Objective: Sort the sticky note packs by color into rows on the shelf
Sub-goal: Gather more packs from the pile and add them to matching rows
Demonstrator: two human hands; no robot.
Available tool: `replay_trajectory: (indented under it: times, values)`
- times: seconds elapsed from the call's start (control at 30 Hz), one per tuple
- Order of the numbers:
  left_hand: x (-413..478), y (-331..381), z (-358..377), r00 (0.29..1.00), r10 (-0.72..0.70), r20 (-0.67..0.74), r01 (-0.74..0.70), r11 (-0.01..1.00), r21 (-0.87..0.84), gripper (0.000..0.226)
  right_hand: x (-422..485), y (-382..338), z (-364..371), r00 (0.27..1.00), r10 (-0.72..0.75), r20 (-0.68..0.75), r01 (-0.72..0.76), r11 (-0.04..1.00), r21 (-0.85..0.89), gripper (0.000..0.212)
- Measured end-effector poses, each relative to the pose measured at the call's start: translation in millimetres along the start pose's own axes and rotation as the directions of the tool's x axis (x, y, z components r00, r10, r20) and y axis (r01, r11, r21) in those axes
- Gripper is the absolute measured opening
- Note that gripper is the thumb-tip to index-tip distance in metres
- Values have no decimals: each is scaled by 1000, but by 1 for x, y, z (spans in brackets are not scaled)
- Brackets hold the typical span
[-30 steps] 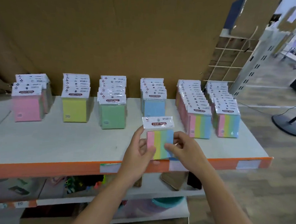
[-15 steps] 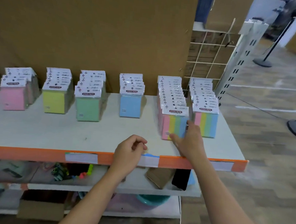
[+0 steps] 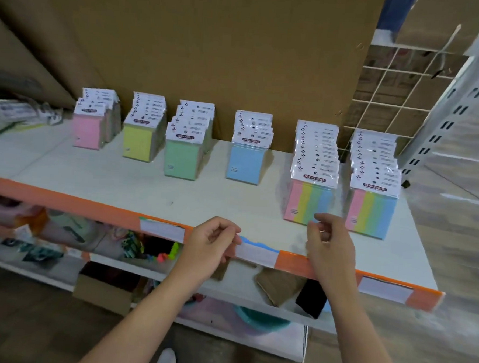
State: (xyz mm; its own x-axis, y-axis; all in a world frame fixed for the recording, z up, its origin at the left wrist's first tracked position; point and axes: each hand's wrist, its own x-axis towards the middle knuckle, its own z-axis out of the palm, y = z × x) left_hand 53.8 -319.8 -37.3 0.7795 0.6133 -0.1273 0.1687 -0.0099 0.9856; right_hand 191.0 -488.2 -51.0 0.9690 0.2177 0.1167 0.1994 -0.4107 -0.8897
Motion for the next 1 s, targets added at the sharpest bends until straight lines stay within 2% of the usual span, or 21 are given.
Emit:
replay_trajectory:
  times: [0.03, 0.1, 0.27, 0.5, 0.63, 0.7, 1.0]
  values:
    - [-6, -2, -10, 1000, -3, -22, 3, 1000, -6, 22, -6, -3, 3, 998, 10, 60, -14, 998, 63, 11]
    - [-19, -8, -35, 997, -2, -81, 0, 1000, -18, 25, -17, -11, 14, 986, -7, 168, -18, 989, 145, 15]
    - [-58, -26, -111, 960, -18, -281, 30, 999, 37, 32, -44, -41, 57, 918, -79, 389, -27, 966, 258, 13]
    - [-114, -58, -228, 811, -97, -577, 76, 995, -60, 20, -95, -84, 157, 795, -103, 598, -69, 964, 257, 23]
    - [-142, -81, -316, 721, -172, -671, 98, 984, -146, 24, -135, -120, 223, 743, -138, 655, -43, 967, 252, 22]
    - [-153, -92, -363, 698, -206, -686, 107, 977, -185, 29, -158, -140, 258, 726, -150, 671, -19, 971, 237, 21]
    - [-177, -109, -536, 701, -226, -677, 113, 972, -208, 30, -229, -245, 387, 712, -161, 683, -5, 972, 235, 23]
